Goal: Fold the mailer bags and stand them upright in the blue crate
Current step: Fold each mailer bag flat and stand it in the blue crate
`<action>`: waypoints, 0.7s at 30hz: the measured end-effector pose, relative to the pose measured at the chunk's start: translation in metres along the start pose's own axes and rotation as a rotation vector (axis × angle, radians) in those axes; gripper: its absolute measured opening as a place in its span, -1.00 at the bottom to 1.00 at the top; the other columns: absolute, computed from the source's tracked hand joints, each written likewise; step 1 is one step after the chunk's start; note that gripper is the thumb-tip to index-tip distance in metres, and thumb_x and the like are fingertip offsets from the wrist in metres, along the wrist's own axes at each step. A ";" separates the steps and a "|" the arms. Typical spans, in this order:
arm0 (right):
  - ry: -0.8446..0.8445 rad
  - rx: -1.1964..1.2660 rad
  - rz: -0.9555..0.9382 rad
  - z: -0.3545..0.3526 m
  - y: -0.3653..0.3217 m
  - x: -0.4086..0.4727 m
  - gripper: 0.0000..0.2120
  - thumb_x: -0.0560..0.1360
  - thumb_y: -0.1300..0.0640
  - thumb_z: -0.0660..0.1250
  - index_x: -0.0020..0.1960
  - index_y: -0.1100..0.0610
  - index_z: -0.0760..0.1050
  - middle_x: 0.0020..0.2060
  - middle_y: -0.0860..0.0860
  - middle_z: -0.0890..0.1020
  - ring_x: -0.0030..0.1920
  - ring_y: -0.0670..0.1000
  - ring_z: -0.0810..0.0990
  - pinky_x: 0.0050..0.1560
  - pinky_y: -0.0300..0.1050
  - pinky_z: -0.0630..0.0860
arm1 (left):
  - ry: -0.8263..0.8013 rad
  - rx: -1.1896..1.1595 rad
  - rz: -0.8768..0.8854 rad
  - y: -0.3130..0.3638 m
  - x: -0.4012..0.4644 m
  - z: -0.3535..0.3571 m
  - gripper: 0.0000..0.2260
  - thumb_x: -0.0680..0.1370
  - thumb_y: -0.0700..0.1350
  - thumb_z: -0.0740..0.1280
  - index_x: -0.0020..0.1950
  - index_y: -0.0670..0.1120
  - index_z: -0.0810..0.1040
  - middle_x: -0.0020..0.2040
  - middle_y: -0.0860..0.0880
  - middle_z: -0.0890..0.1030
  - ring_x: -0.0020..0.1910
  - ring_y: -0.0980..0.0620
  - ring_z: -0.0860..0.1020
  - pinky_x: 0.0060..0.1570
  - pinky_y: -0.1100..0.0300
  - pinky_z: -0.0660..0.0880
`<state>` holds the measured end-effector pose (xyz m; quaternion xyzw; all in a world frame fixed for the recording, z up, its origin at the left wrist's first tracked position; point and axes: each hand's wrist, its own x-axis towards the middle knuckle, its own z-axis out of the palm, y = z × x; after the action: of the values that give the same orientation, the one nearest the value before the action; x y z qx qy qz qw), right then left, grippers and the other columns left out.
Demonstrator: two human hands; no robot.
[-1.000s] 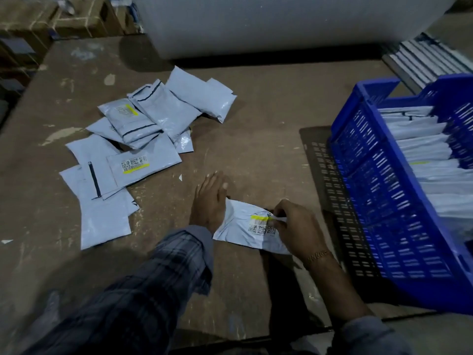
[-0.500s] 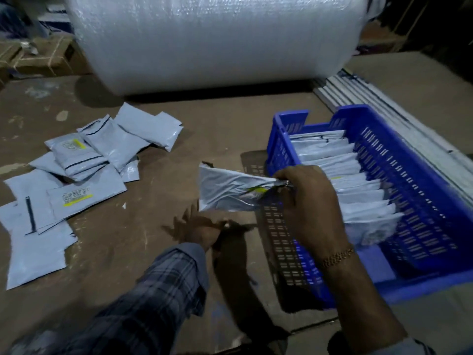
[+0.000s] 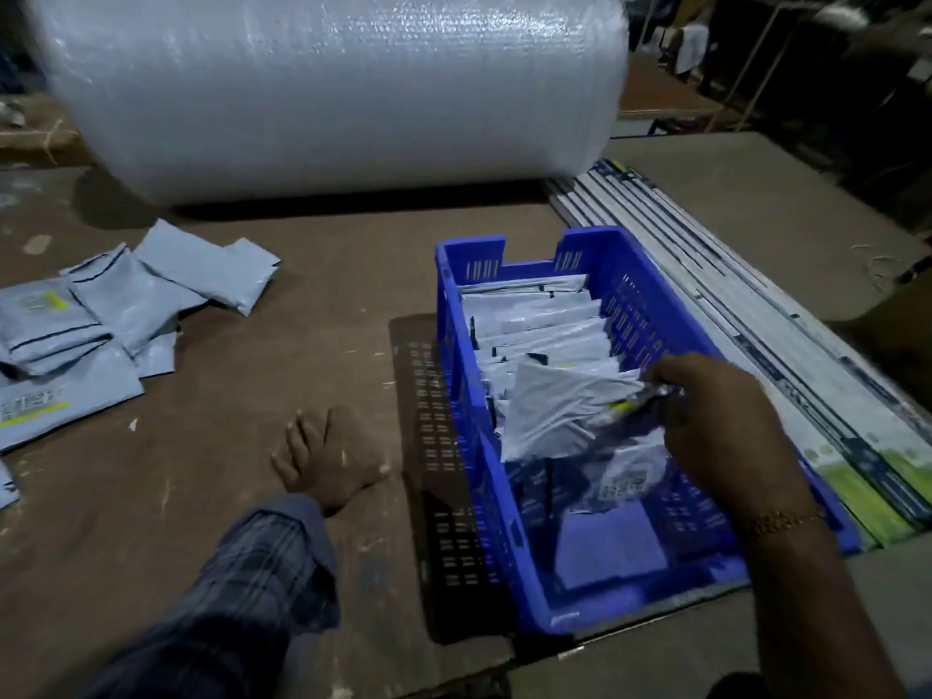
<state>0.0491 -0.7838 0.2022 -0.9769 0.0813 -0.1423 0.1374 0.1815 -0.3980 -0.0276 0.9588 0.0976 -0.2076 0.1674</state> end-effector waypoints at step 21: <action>-0.510 -0.304 0.019 0.068 0.047 0.003 -0.82 0.38 0.15 0.55 -0.05 -0.01 0.64 -0.07 0.03 0.65 0.05 0.11 0.62 -0.05 -0.08 0.56 | 0.087 -0.029 -0.034 0.006 -0.024 0.015 -0.05 0.53 0.45 0.31 0.72 0.19 -0.16 0.72 -0.05 -0.29 0.69 -0.13 -0.28 0.61 -0.21 -0.23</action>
<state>0.0670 -0.8119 0.1263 -0.9897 0.0737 0.1227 0.0069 0.1559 -0.4118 -0.0286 0.9626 0.1243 -0.1670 0.1735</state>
